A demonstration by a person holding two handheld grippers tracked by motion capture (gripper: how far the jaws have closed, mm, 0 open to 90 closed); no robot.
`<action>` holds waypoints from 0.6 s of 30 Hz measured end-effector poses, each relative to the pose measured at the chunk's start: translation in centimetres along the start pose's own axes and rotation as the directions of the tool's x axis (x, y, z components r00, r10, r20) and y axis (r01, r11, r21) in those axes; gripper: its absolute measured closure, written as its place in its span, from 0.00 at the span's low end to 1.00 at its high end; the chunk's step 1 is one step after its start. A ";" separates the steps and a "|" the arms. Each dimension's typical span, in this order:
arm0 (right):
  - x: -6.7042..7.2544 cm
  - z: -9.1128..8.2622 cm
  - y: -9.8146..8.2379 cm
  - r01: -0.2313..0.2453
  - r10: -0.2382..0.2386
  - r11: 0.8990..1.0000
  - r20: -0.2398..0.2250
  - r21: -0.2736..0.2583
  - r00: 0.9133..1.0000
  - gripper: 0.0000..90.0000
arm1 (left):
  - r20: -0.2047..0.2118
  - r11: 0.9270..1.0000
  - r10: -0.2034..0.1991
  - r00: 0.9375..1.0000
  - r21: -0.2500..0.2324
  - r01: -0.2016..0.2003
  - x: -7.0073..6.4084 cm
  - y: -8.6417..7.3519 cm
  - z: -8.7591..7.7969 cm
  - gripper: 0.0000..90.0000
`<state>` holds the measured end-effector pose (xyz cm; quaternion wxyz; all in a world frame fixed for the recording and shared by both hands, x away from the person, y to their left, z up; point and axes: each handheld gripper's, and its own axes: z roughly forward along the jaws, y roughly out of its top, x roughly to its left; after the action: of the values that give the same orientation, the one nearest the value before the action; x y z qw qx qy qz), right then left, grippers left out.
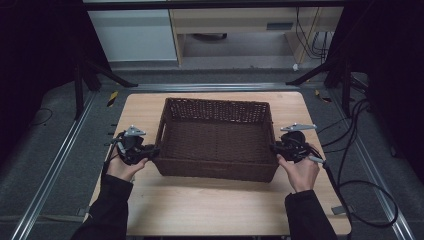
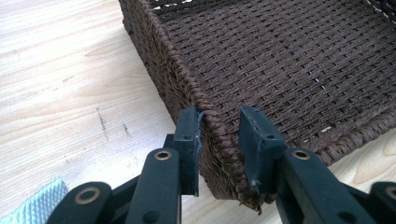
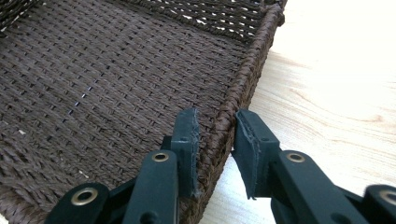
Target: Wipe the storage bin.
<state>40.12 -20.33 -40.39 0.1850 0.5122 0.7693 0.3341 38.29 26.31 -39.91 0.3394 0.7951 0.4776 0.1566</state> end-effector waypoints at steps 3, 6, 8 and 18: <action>0.0 -0.1 -0.1 0.012 -0.012 1.000 0.002 -0.007 1.000 0.71 | -0.006 1.000 -0.008 1.000 -0.002 0.008 -0.4 -0.3 -0.2 0.76; 0.0 -0.5 -0.2 0.017 -0.017 1.000 -0.002 -0.005 1.000 0.73 | -0.001 1.000 -0.010 1.000 0.004 0.010 -0.6 -0.4 -0.4 0.75; 0.1 -0.5 -0.2 0.017 -0.017 1.000 0.002 0.004 1.000 0.75 | -0.002 1.000 -0.006 1.000 0.007 0.006 -0.7 -0.5 -0.5 0.75; 0.1 -0.1 -0.3 0.010 -0.011 1.000 0.014 0.005 1.000 0.79 | 0.015 1.000 -0.010 1.000 0.011 0.010 -0.6 -0.5 -0.6 0.74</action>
<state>39.84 -20.34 -40.52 0.1909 0.5110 0.7714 0.3276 37.33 26.13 -39.79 0.3396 0.7957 0.4797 0.1464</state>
